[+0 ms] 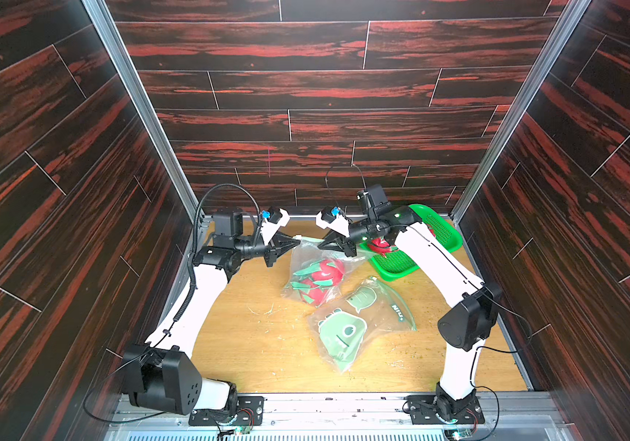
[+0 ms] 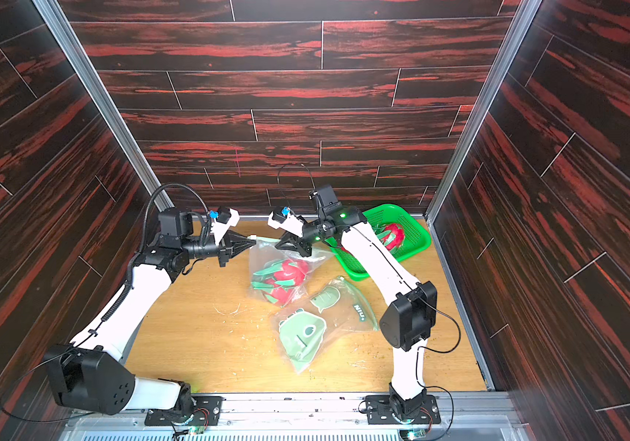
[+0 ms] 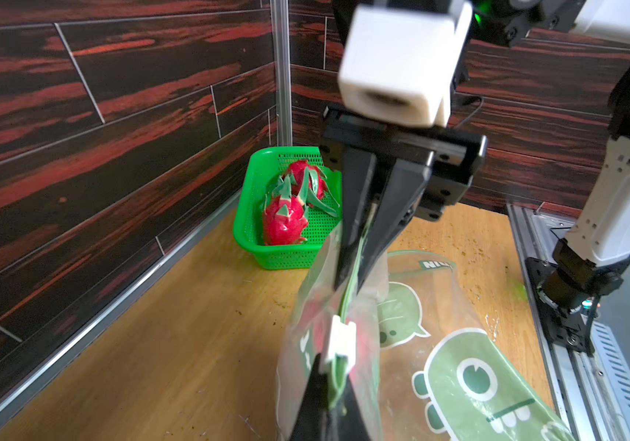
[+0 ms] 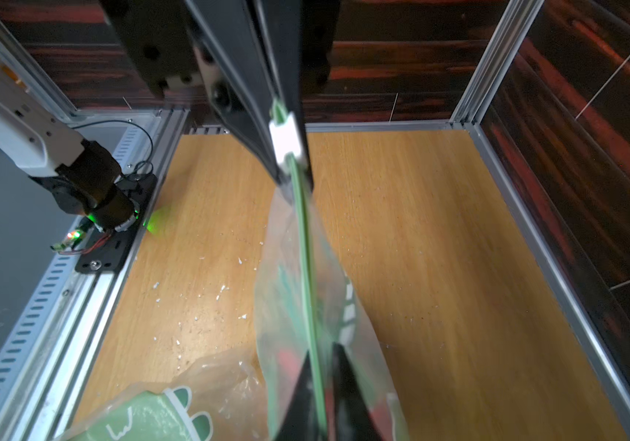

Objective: Open the zip-top bag and take out the dragon fruit
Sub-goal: Pick up the zipper food storage bag at the center of the board.

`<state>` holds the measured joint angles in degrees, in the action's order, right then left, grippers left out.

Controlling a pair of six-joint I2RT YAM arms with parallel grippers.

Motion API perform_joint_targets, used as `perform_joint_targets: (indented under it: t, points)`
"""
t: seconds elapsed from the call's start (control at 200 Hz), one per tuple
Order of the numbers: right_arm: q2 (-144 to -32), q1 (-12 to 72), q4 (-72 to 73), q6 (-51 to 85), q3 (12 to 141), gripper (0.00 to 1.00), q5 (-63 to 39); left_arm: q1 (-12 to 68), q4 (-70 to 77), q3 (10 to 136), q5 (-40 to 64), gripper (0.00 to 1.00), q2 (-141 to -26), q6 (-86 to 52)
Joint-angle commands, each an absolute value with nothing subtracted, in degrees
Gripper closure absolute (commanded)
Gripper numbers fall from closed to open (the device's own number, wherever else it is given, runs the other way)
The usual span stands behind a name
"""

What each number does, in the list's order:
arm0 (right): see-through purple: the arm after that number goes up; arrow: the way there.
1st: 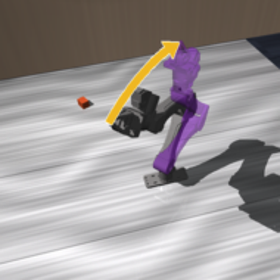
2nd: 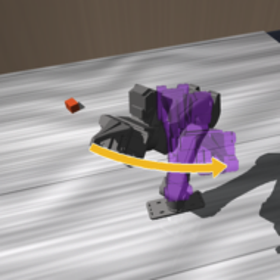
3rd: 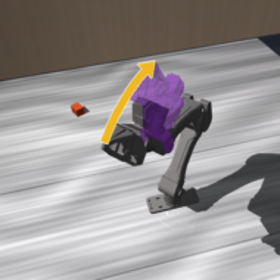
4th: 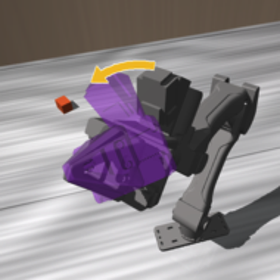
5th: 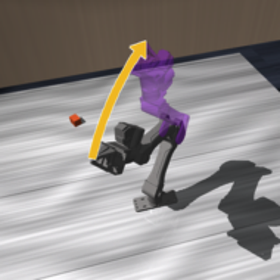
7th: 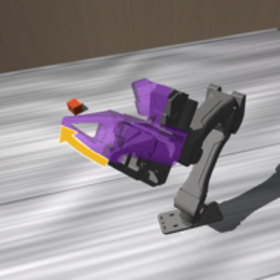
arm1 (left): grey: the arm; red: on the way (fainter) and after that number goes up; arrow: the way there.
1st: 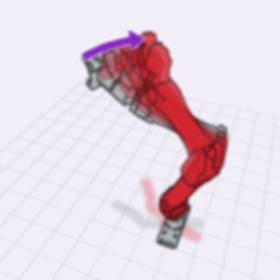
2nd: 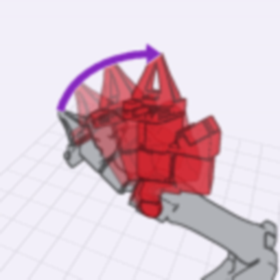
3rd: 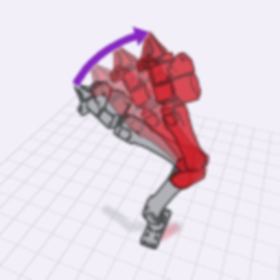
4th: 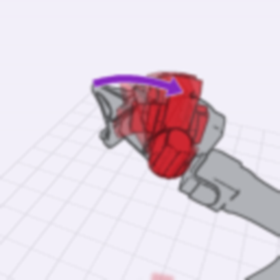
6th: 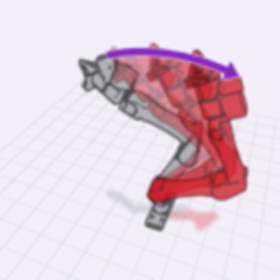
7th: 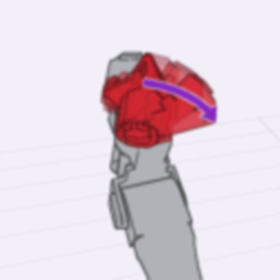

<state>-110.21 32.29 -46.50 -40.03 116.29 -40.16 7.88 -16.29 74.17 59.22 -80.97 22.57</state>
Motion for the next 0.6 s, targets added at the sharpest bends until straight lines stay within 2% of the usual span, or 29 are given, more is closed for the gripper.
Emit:
perform_joint_targets:
  t: [0.0,0.105,0.215,0.336,0.596]
  points:
    - [-107.12,32.82,-45.40,-37.56,119.44,0.74,-44.00,7.96,-16.80,75.77,61.83,1.00,-80.26,23.56]
    - [-107.14,32.80,-45.47,-35.84,121.17,0.67,-47.67,7.95,-16.33,75.81,62.20,1.00,-79.89,23.04]
    - [-107.19,32.87,-43.15,-33.24,122.16,0.63,-52.29,8.39,-15.80,75.76,62.66,1.00,-79.54,22.39]
    - [-107.47,33.00,-40.10,-30.46,122.43,0.61,-55.00,8.89,-15.57,75.70,62.40,1.00,-79.03,22.27]
    - [-109.53,34.59,-41.92,-33.79,123.82,0.61,-54.91,9.14,-15.04,76.12,63.09,1.00,-79.09,21.93]
